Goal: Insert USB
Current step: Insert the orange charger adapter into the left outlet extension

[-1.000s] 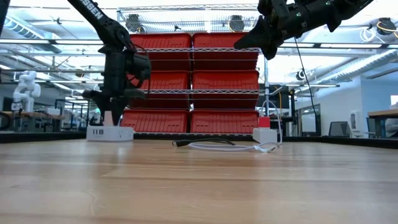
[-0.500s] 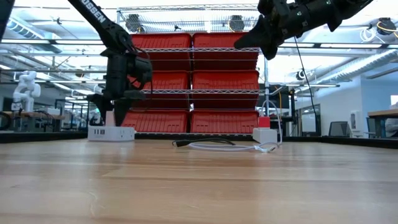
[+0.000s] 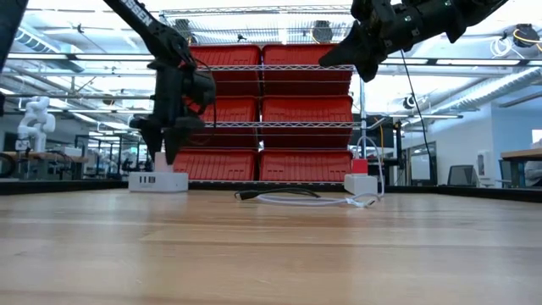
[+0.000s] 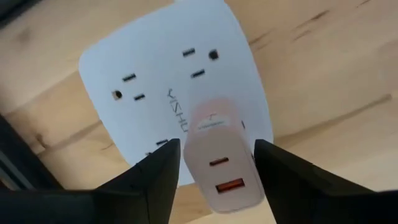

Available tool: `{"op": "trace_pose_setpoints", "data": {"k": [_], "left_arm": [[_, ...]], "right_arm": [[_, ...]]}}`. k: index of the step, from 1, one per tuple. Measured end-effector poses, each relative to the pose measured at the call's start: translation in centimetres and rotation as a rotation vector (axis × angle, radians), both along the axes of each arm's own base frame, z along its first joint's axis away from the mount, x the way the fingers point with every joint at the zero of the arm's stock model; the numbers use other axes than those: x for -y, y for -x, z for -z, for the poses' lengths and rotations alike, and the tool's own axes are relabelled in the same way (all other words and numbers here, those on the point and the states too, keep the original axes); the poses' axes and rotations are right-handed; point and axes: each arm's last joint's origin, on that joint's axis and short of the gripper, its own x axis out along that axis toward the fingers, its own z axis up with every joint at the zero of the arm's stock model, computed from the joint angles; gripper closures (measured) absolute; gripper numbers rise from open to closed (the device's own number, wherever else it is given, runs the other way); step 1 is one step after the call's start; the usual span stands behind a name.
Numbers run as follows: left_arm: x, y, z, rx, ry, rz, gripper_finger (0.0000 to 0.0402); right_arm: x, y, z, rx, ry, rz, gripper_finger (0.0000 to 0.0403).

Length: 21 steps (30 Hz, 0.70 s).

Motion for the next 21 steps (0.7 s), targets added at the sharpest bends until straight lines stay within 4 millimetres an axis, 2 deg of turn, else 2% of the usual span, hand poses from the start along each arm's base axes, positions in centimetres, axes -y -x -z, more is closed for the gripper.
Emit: {"op": "trace_pose_setpoints", "data": {"k": [7, 16, 21], "left_arm": [[0.0, 0.0, -1.0, -0.016, 0.01, 0.024, 0.0188], [-0.5, -0.5, -4.4, 0.011, -0.031, 0.071, 0.0188], [0.1, -1.0, -4.6, 0.01, -0.029, 0.095, 0.0188]], "right_arm": [[0.0, 0.0, 0.1, -0.012, -0.006, 0.001, 0.0403], [0.0, 0.0, 0.1, -0.014, -0.012, 0.003, 0.0403], [0.0, 0.1, 0.2, -0.016, -0.014, 0.003, 0.0403]]}}
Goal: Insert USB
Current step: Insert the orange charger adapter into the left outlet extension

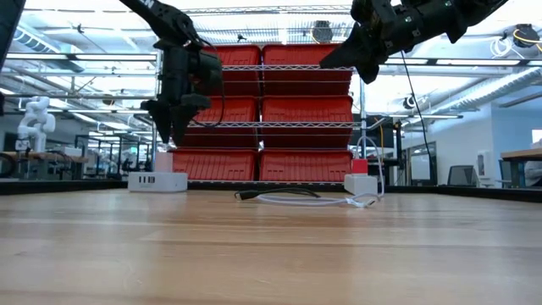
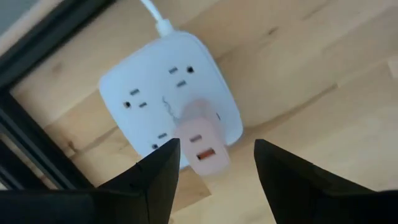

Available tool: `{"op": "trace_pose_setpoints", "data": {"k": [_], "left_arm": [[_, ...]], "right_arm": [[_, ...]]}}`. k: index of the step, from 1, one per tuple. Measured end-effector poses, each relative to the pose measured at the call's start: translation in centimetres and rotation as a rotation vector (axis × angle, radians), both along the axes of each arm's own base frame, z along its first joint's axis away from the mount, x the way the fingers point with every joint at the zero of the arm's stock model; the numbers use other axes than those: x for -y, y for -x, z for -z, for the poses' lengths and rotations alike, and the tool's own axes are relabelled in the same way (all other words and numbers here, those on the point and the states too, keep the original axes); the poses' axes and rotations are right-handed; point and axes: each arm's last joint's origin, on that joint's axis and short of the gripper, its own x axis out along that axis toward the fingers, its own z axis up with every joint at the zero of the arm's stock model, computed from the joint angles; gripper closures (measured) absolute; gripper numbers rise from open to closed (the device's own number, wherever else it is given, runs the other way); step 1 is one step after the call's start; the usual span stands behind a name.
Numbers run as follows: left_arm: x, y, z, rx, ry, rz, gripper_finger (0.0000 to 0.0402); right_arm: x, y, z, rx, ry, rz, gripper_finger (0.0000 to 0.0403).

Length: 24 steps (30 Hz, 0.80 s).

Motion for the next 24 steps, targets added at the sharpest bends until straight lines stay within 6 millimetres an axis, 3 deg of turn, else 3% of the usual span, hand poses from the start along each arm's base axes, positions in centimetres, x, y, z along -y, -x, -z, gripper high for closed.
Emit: {"op": "trace_pose_setpoints", "data": {"k": [11, 15, 21, 24], "left_arm": [[1.3, -0.2, 1.3, -0.069, 0.026, 0.011, 0.0204], [1.7, -0.5, 1.1, -0.081, 0.028, 0.03, 0.026], [1.7, -0.6, 1.0, -0.083, 0.012, 0.081, 0.0377], [1.6, -0.5, 0.9, -0.115, -0.02, 0.079, 0.0392]], "right_arm": [[0.0, 0.0, 0.0, -0.001, -0.001, 0.001, 0.0403], [0.0, 0.0, 0.0, -0.003, -0.003, 0.001, 0.0403], [0.0, 0.0, 0.0, -0.002, -0.007, 0.003, 0.0403], [0.0, 0.0, 0.0, -0.004, -0.008, 0.003, 0.0403]]}}
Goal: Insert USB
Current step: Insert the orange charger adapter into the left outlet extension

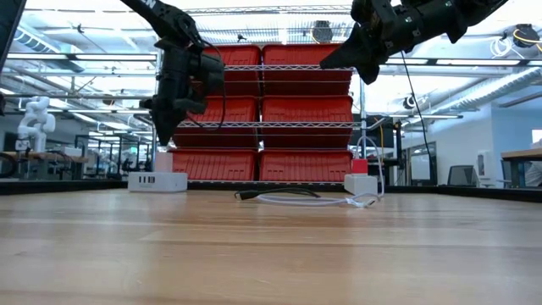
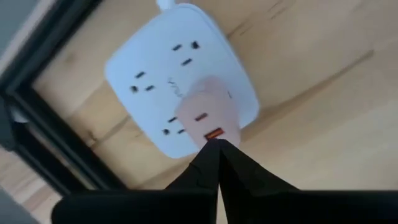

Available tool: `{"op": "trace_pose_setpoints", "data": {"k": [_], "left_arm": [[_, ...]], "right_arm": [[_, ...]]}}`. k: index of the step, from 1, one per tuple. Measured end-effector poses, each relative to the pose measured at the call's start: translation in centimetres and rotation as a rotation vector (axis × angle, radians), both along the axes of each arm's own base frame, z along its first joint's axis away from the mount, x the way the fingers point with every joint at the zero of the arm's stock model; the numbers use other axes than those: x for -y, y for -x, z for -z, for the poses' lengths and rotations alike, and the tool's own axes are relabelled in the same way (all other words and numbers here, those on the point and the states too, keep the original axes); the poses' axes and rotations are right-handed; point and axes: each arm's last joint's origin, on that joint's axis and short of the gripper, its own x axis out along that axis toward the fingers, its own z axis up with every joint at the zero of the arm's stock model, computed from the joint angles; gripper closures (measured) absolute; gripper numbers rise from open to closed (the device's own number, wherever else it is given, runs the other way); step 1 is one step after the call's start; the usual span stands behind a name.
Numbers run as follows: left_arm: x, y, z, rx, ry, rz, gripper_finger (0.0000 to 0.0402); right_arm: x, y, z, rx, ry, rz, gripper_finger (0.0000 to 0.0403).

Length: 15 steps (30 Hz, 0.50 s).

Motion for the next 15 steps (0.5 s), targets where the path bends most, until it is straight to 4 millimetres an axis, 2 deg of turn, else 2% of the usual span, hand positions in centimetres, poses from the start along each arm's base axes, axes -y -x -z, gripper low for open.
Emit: {"op": "trace_pose_setpoints", "data": {"k": [8, 15], "left_arm": [[-0.2, 0.1, 0.1, -0.015, -0.012, 0.0, 0.0397], [-0.3, 0.6, 1.3, -0.025, -0.001, -0.009, 0.0397]], "right_arm": [[0.0, 0.0, 0.0, -0.001, -0.003, 0.001, 0.0403], [0.0, 0.0, 0.0, 0.0, -0.007, 0.003, 0.0403]]}}
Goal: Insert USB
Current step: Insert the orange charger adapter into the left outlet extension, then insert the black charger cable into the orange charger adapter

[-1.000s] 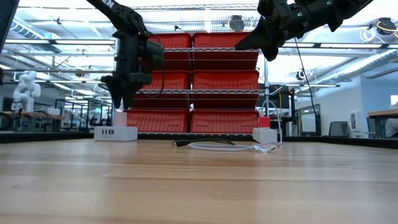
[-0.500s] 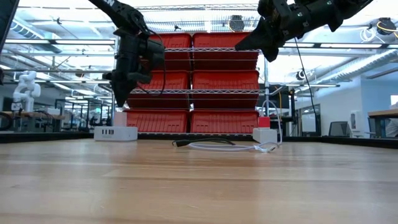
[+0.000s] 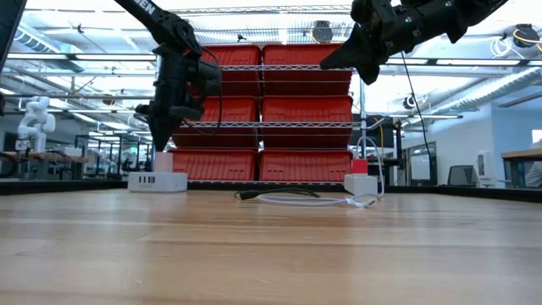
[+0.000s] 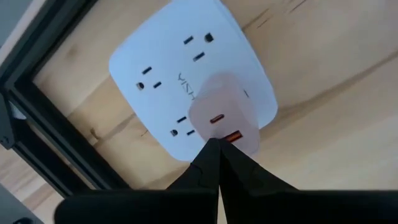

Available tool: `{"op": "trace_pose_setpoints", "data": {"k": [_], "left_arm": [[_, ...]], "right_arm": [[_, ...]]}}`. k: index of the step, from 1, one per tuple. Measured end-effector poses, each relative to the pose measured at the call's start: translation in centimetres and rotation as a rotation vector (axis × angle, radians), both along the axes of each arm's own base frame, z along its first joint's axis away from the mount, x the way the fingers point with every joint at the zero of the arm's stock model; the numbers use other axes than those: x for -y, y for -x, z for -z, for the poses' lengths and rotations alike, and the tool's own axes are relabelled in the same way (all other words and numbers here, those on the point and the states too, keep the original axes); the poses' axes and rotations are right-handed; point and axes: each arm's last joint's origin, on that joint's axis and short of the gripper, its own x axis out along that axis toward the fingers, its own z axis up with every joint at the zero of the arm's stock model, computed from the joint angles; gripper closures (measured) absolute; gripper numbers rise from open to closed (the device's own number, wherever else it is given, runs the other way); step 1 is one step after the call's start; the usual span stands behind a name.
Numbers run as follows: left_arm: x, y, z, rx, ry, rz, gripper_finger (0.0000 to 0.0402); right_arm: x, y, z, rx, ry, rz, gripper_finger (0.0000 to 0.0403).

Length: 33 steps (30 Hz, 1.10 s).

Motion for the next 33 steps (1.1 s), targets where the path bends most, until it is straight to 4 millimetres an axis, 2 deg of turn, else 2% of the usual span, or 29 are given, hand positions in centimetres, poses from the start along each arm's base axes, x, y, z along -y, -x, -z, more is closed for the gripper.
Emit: {"op": "trace_pose_setpoints", "data": {"k": [17, 22, 26, 33], "left_arm": [[-0.3, -0.5, 0.9, 0.009, 0.034, 0.052, 0.0398], [-0.3, -0.5, 0.4, 0.013, 0.029, 0.053, 0.0398], [-0.5, -0.9, -0.6, 0.063, -0.001, 0.057, 0.0398], [0.2, -1.4, -2.9, 0.206, -0.088, 0.104, 0.0398]], "right_arm": [[0.0, 0.1, 0.2, -0.019, -0.02, 0.006, 0.0403], [-0.1, -0.1, 0.3, -0.012, -0.07, -0.035, 0.0401], [-0.1, -0.6, 1.0, -0.036, -0.122, -0.062, 0.0381], [0.3, -2.0, 2.8, -0.064, -0.197, -0.029, 0.0321]]}}
